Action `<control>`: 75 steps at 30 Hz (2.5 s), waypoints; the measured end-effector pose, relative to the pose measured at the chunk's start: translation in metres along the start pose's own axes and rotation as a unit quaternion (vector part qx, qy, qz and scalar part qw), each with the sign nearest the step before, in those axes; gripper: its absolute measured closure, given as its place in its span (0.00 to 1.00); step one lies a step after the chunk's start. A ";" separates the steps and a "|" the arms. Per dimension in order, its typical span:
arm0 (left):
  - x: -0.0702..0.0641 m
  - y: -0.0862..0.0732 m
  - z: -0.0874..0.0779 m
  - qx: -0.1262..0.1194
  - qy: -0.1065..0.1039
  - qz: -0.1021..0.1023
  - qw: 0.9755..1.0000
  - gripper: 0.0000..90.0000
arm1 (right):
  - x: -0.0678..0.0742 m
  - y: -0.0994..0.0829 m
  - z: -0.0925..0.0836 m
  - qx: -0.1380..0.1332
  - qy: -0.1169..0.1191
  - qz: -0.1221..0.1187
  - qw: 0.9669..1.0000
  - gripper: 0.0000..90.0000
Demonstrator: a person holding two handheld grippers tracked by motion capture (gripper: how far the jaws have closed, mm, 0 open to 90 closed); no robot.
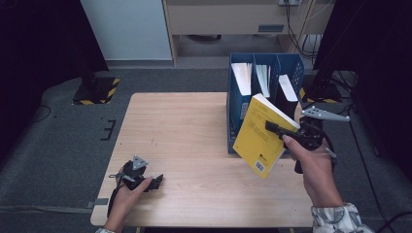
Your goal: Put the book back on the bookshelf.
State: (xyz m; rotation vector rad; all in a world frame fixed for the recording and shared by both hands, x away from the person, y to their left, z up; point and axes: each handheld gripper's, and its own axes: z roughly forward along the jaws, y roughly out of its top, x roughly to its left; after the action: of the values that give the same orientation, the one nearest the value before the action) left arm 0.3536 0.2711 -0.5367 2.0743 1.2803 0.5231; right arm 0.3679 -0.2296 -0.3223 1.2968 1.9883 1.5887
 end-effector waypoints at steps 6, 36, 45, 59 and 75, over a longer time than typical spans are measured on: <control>0.000 0.000 0.000 0.000 0.000 0.001 1.000 0.00 | -0.013 0.003 -0.013 -0.007 -0.010 0.018 1.000 0.83; 0.000 0.000 0.000 0.000 0.000 0.001 1.000 0.00 | -0.062 0.031 -0.031 -0.016 -0.085 0.044 0.995 0.83; 0.000 0.000 0.000 0.000 0.000 0.001 1.000 0.00 | -0.073 0.040 -0.020 -0.017 -0.113 0.047 0.992 0.83; 0.000 0.000 0.000 0.000 -0.001 0.001 1.000 0.00 | -0.077 0.044 -0.001 -0.009 -0.128 0.046 0.991 0.83; 0.000 0.000 0.000 0.000 -0.001 0.001 1.000 0.00 | -0.076 0.055 0.019 -0.009 -0.140 0.047 0.989 0.83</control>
State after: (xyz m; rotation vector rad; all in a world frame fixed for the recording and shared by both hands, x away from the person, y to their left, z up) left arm 0.3538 0.2710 -0.5367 2.0760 1.2775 0.5226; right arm 0.4483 -0.2773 -0.3026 1.5337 1.7626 1.3709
